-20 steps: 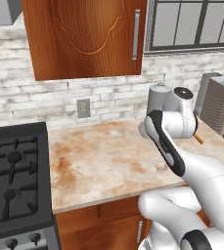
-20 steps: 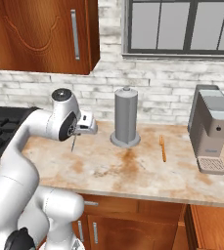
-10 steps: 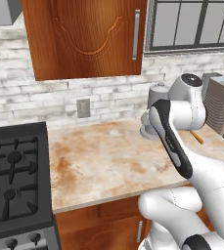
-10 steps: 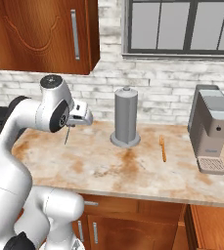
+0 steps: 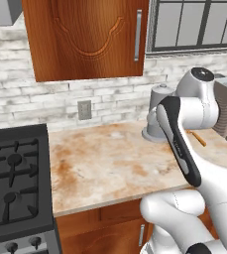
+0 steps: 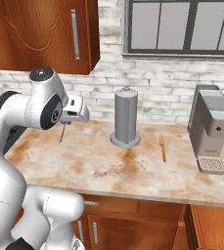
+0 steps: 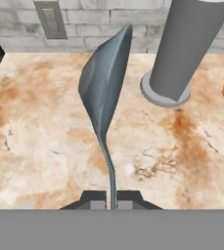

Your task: Organize the utensils by type. Pick up the wooden spoons from the counter and place them in the open cabinet. Then pick up the metallic utensils from the counter and place them in the open drawer.

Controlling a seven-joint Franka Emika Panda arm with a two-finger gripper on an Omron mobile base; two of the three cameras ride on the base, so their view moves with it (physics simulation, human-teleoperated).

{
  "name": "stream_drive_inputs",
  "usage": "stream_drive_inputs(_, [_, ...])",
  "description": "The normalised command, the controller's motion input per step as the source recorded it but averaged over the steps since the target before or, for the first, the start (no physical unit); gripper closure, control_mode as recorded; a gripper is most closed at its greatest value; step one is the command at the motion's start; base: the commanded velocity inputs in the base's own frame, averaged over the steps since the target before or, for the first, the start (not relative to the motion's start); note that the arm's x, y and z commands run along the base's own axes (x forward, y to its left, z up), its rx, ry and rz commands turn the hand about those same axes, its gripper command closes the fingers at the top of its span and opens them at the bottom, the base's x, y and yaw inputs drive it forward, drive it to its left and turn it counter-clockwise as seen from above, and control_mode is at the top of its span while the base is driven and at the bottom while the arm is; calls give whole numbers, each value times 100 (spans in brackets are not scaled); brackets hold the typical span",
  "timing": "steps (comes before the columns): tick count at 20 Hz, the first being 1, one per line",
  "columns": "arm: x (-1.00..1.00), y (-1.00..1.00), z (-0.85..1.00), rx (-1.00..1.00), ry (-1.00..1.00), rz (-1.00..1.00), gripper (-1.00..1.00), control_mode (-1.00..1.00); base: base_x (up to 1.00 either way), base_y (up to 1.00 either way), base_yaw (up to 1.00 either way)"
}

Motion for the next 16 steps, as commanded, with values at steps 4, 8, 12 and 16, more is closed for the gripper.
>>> stream_drive_inputs(4, [-1, 0, 0, 0, 1, 0, 100, -100, 0, 0, 0])
stream_drive_inputs(8, [0, 0, 0, 0, 0, 0, 100, -100, 0, 0, 0])
stream_drive_inputs(12, [0, 0, 0, 0, 0, 0, 100, -100, 0, 0, 0])
stream_drive_inputs(16, [-1, 0, 0, 0, 0, 0, 100, 100, -14, 0, 0])
